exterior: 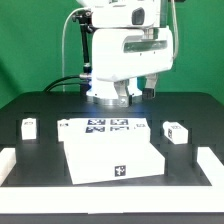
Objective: Assemble one leg
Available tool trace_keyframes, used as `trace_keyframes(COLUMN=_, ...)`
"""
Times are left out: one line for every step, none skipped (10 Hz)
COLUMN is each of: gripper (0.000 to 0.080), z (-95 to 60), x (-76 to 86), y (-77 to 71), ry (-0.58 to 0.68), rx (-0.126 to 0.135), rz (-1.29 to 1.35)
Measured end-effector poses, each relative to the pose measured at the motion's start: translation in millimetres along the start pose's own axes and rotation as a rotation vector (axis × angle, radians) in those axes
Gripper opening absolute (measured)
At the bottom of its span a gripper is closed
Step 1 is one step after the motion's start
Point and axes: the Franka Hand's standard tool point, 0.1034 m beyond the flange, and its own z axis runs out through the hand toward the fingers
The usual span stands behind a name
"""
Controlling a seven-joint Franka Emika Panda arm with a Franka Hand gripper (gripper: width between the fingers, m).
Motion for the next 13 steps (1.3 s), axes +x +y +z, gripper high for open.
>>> trace_keyframes(gripper=0.065, z=0.0, x=0.0, y=0.0, ry=0.0, rx=0.0, rz=0.0)
trace_keyframes(gripper=0.065, z=0.0, x=0.0, y=0.0, ry=0.0, rx=0.0, rz=0.0)
trace_keyframes(gripper=0.065, z=0.1, x=0.0, y=0.0, ry=0.0, rx=0.0, rz=0.0)
trace_keyframes(gripper=0.065, z=0.4, x=-0.1, y=-0.2, ry=-0.001, rx=0.001, rz=0.0)
trace_keyframes(gripper=0.065, z=0.6, x=-0.1, y=-0.2, ry=-0.001, rx=0.001, rz=0.0)
trace_keyframes(gripper=0.065, z=0.7, x=-0.2, y=-0.3, ry=-0.001, rx=0.001, rz=0.0)
trace_keyframes(gripper=0.065, z=0.9, x=-0.2, y=-0.4, ry=-0.001, rx=0.002, rz=0.0)
trace_keyframes(gripper=0.065, z=1.1, x=-0.3, y=-0.5, ry=-0.001, rx=0.002, rz=0.0)
trace_keyframes(gripper=0.065, z=1.3, x=-0.3, y=-0.5, ry=-0.002, rx=0.002, rz=0.0)
trace_keyframes(gripper=0.065, z=1.5, x=-0.5, y=-0.5, ry=-0.002, rx=0.002, rz=0.0)
trace_keyframes(gripper=0.065, z=3.8, x=-6.1, y=0.5, ry=0.0, rx=0.002, rz=-0.011)
trace_keyframes(gripper=0.065, z=16.2, x=-26.8, y=-4.5, ry=0.014, rx=0.007, rz=-0.054)
trace_keyframes(gripper=0.065, z=30.6, x=-53.5, y=-14.4, ry=0.004, rx=0.037, rz=-0.134)
